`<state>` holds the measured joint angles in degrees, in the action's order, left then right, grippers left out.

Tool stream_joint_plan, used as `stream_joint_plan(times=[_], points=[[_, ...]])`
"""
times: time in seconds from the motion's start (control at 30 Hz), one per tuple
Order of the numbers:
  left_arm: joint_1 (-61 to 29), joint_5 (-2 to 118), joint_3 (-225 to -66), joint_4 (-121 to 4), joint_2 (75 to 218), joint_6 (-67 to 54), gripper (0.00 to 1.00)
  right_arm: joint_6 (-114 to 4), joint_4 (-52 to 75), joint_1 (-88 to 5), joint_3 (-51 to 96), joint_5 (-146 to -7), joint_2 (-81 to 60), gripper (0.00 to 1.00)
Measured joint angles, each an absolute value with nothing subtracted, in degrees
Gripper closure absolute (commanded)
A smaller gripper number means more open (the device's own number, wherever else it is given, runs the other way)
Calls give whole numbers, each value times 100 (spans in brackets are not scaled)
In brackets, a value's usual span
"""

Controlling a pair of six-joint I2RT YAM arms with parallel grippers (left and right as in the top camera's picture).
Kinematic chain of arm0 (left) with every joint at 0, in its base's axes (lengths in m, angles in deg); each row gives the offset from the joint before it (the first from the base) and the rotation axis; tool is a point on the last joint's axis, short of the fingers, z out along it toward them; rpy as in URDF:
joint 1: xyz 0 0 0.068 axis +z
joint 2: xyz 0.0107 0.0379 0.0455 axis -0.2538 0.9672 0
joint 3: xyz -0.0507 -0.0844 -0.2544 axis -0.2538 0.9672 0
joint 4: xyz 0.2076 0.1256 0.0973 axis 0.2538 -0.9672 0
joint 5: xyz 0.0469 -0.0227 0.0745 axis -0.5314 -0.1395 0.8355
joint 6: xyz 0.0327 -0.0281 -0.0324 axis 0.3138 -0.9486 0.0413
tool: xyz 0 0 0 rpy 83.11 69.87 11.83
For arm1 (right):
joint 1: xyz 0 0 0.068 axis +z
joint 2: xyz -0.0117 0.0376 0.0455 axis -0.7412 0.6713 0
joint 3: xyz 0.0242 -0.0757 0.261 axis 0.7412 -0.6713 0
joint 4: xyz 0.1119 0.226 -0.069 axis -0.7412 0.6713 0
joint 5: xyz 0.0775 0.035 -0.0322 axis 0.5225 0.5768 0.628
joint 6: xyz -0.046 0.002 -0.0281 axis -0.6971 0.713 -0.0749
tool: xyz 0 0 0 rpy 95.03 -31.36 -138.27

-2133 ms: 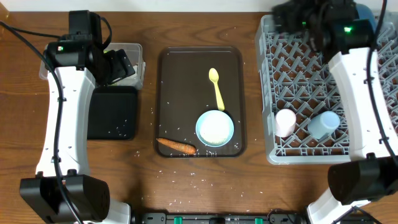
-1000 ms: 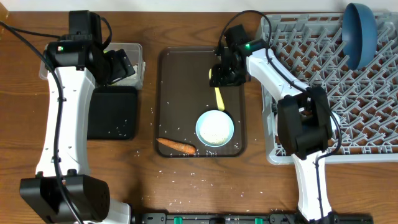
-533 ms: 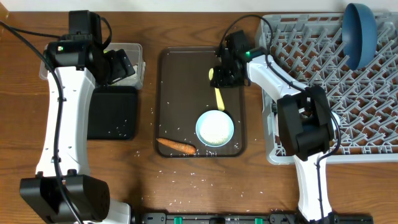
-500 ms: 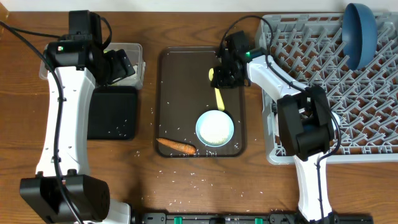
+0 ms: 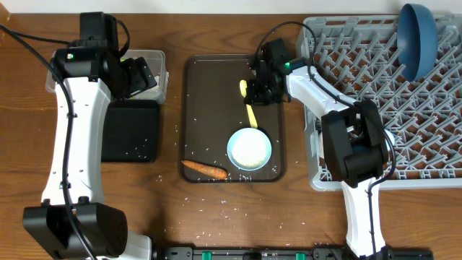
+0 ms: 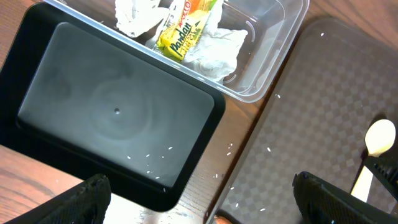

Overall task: Sort waste into correct bins and load items into the dishwasher rack
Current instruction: 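Move the right gripper to the yellow spoon and grasp it, then carry the yellow spoon to the rack and insert it upright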

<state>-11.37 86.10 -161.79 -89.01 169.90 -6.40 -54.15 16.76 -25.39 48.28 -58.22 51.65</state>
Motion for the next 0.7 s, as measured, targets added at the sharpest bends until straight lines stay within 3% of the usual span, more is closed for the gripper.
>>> stream_joint_plan(times=[0.43,0.7], points=[[-1137,8610,-16179,-8898,16990,-640,4,-5844,2600,-2904,5539,-6027,4966,99],[-1137,8612,-16179,-8898,16990,-640,4,-5839,3713,-3663,6229,-6910,3012,99]])
